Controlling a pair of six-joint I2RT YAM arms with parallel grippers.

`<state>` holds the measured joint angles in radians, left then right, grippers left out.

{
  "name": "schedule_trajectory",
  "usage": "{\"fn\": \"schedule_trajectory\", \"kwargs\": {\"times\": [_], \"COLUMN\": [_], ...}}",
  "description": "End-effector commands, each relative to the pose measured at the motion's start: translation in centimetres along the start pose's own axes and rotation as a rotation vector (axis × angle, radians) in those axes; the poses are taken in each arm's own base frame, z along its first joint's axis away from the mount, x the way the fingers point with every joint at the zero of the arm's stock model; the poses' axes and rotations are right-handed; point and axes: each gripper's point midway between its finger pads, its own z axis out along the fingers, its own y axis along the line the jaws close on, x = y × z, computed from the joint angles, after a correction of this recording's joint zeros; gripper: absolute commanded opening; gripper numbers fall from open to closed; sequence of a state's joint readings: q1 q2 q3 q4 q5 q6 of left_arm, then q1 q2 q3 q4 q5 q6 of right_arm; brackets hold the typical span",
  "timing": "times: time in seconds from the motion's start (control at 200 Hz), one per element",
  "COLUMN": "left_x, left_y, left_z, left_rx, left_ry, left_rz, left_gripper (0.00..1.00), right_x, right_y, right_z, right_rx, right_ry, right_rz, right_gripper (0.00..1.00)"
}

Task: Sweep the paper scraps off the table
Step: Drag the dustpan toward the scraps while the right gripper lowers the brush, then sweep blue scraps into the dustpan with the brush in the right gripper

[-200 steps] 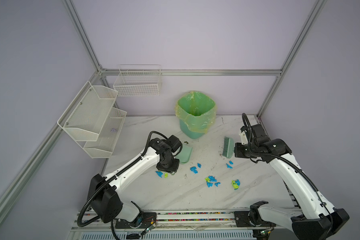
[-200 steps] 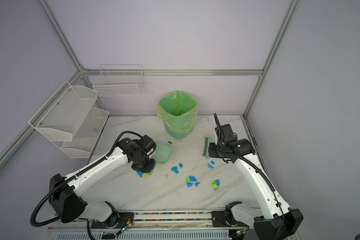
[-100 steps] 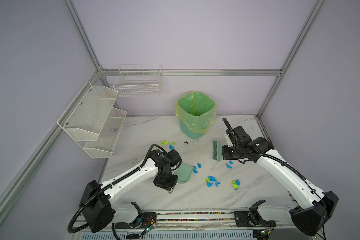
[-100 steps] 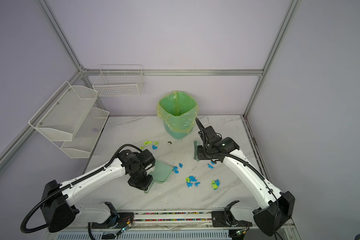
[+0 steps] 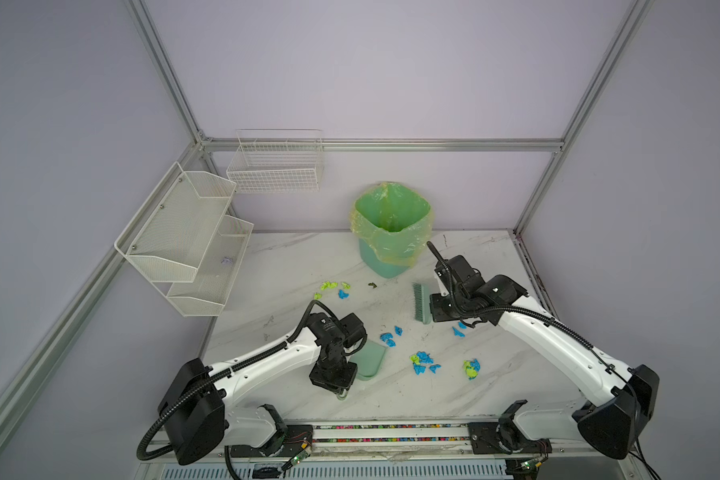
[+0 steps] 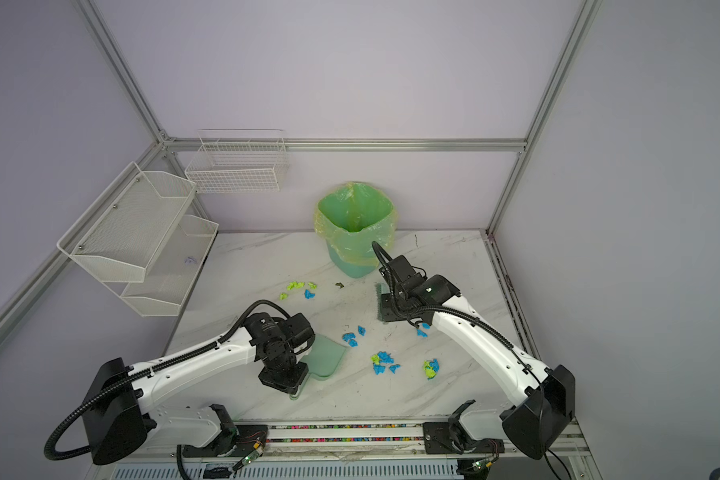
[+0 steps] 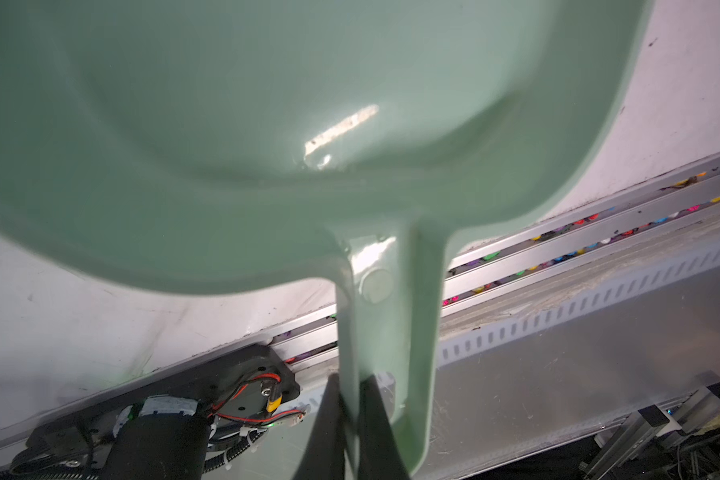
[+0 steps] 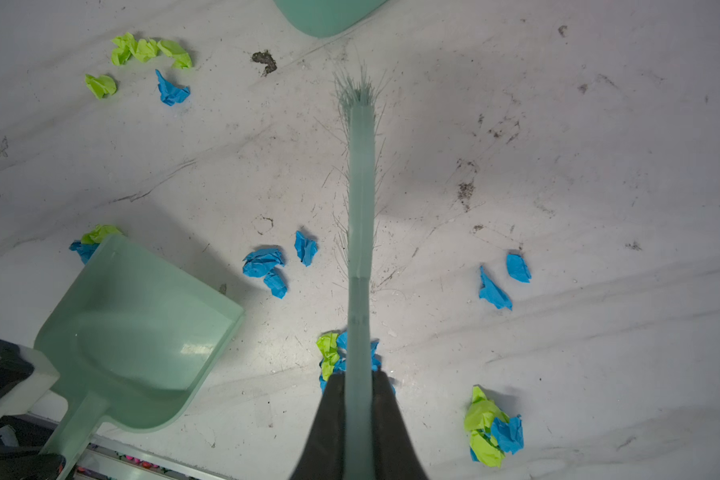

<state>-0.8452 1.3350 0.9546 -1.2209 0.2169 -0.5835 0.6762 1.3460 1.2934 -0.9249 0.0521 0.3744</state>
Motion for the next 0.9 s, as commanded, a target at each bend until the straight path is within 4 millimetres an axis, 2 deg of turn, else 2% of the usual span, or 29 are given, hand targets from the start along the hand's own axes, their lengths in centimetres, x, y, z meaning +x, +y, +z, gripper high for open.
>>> {"fn": "schedule_trajectory", "kwargs": {"times": [0.0,0.315,0.345,0.37,0.595,0.695,0.895], "left_x": [-0.4,-1.0,-1.1,-1.2,-2.7,-3.0,-2.7], "left_y": [0.4,0.0,-0.1,0.0,-1.1,-1.3,-1.4], "left_z": [1.3,2.3,2.3,2.9,3.0,3.1,3.5], "left_rx": [-0.024,-0.03,-0.026,-0.043,-0.018,-0.015,-0.008], "left_ry": [-0.008,0.008,0.002,0.024,0.004,0.006,0.034], "left_rz": [-0.021,0.013,0.017,0.01,0.024,0.028,0.042], "left_gripper": [0.0,0.0,0.0,0.0,0.0,0.0,0.0], "right_x": [-0.1,0.5,0.8,0.8,1.8,2.4,2.4], "right_y": [0.7,1.3,1.2,1.2,1.0,2.1,3.9], "right_z": [0.3,0.9,1.7,1.8,2.9,3.5,3.7], "right_rx": [-0.003,0.017,0.032,0.034,0.084,0.062,0.047], "right_ry": [-0.019,-0.008,0.015,0.015,0.044,0.058,0.051], "right_rz": [0.002,-0.021,-0.026,-0.025,-0.053,-0.077,-0.106], "right_gripper": [0.0,0.0,0.0,0.0,0.0,0.0,0.0]}}
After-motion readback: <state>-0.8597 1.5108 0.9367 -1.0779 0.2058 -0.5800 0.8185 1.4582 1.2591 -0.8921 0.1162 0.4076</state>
